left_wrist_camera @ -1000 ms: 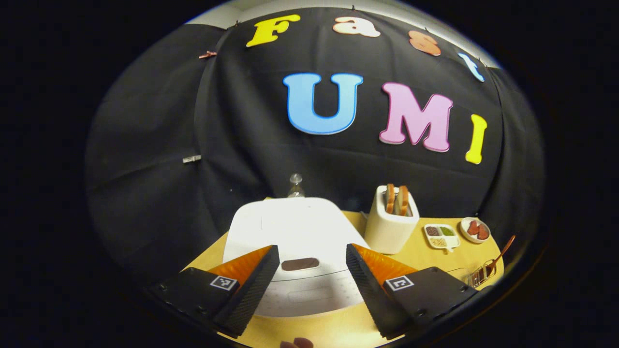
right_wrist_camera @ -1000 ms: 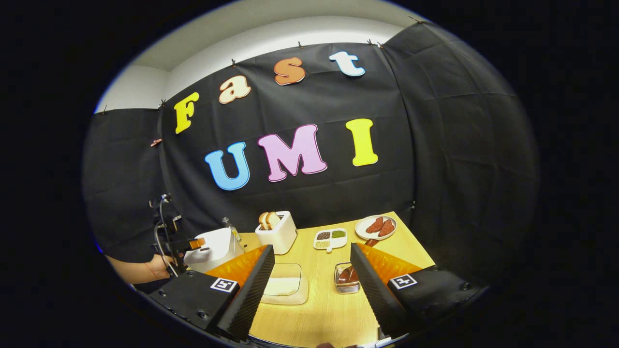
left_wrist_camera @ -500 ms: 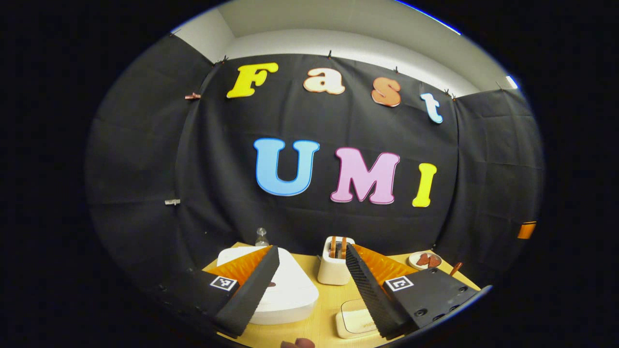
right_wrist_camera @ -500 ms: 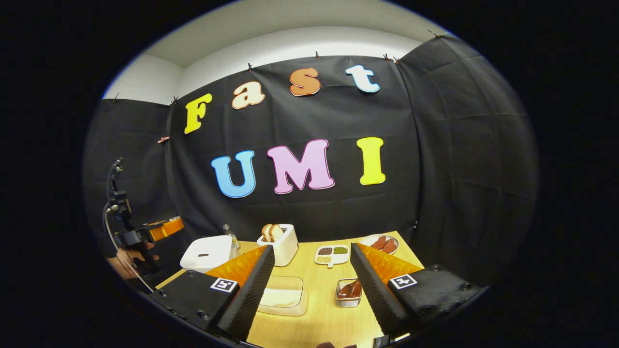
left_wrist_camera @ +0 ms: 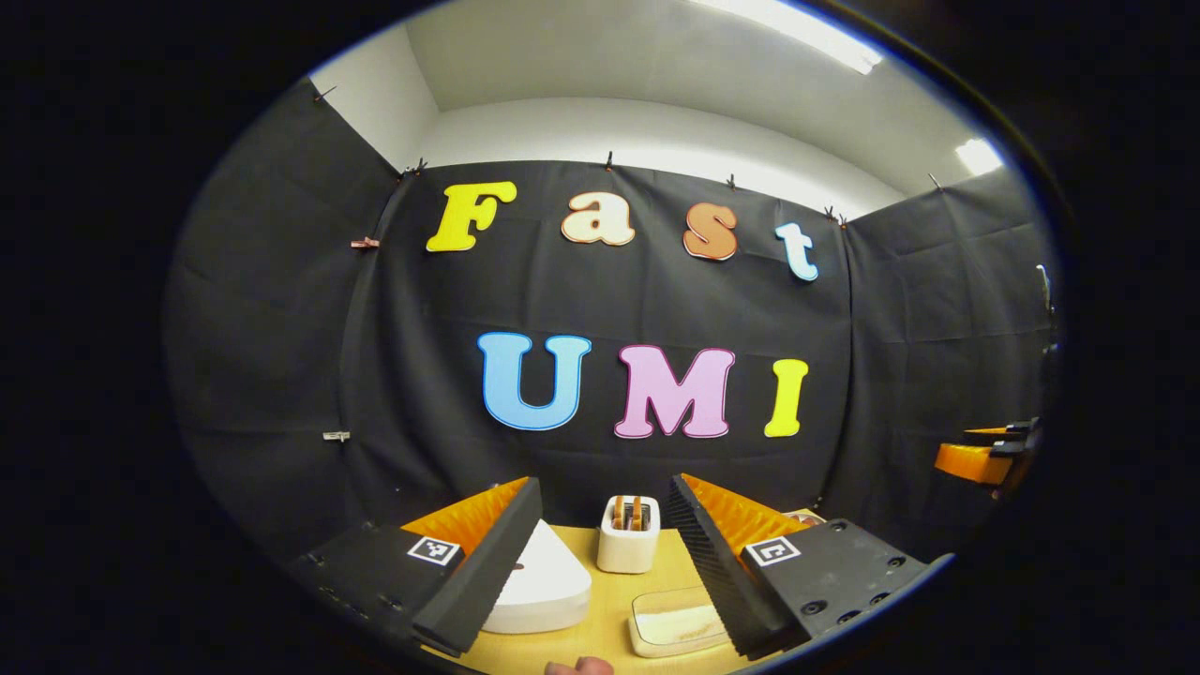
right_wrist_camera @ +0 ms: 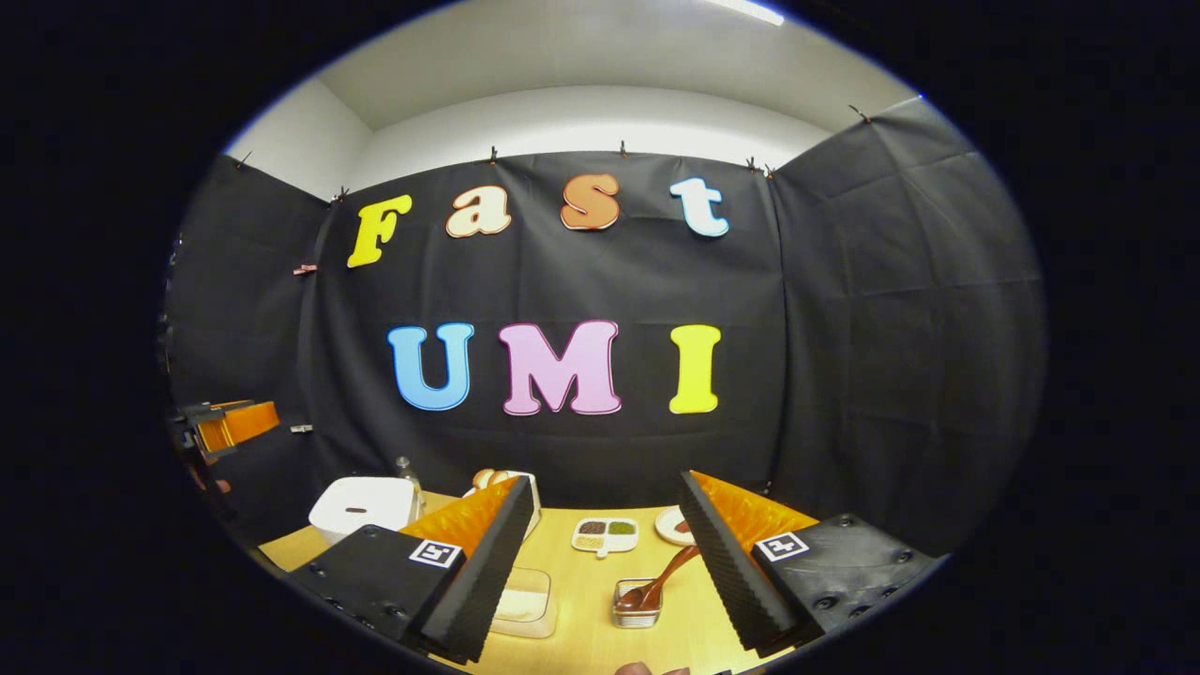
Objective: Close the left gripper, press the button to open the rice cooker; take a wooden spoon from the chopstick holder with the right hand, scoop a spoonful of rice and pour it into the rice cooker, then put the wooden spoon back into the chopstick holder.
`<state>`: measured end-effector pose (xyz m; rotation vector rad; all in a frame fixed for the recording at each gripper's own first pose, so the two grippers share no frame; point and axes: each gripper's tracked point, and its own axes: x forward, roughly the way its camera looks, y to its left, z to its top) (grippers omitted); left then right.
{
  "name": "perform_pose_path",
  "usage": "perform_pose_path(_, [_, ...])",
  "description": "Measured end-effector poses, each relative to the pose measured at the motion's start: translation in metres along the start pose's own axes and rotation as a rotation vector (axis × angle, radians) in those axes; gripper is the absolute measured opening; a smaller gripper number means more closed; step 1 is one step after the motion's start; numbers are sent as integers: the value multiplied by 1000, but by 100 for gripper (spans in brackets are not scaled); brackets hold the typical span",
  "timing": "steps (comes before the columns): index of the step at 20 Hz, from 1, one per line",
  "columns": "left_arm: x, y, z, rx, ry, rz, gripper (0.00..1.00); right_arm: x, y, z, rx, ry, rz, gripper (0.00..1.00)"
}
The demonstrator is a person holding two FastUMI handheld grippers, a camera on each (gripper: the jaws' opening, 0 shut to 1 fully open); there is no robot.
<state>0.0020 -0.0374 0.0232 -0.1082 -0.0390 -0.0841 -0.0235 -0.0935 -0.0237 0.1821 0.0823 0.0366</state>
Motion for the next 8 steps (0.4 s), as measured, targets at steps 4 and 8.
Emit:
perform_pose_path(4, [-16, 0, -1, 38, 2, -3, 95, -6, 0, 4, -59, -34, -16, 98])
perform_pose_path(8, [-22, 6, -1, 65, 8, 2, 95, -8, -4, 2, -63, -28, -24, 98])
